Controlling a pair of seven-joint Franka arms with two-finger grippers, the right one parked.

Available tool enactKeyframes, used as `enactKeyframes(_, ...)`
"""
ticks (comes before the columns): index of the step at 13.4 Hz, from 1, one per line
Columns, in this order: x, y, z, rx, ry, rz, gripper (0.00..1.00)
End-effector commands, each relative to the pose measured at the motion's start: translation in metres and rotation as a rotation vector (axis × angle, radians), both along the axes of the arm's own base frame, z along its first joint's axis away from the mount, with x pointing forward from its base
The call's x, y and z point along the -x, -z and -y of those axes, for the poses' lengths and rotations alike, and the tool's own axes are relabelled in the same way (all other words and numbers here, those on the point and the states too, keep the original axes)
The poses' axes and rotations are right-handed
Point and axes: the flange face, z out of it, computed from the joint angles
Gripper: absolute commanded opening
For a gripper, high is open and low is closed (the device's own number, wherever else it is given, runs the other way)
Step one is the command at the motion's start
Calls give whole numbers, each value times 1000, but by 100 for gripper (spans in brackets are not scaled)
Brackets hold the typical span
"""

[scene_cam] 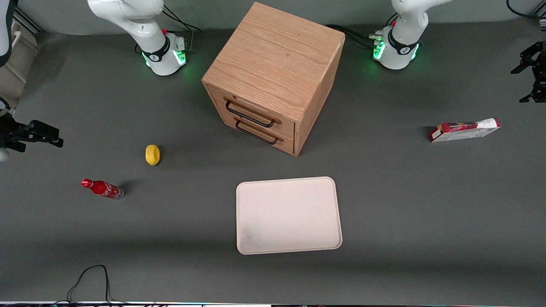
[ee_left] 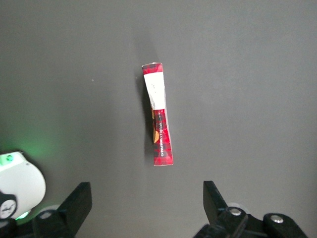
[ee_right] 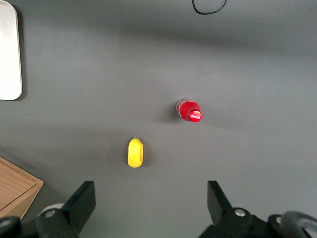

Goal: Place red cookie box on tray
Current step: 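Lower the open left gripper over the cookie box's end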

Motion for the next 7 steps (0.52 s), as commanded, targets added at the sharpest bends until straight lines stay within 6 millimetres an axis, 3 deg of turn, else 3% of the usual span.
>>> enactKeyframes(1, 7, 39, -2, -13, -35, 23, 100)
enactKeyframes(7, -11, 143, -27, -27, -54, 58, 100)
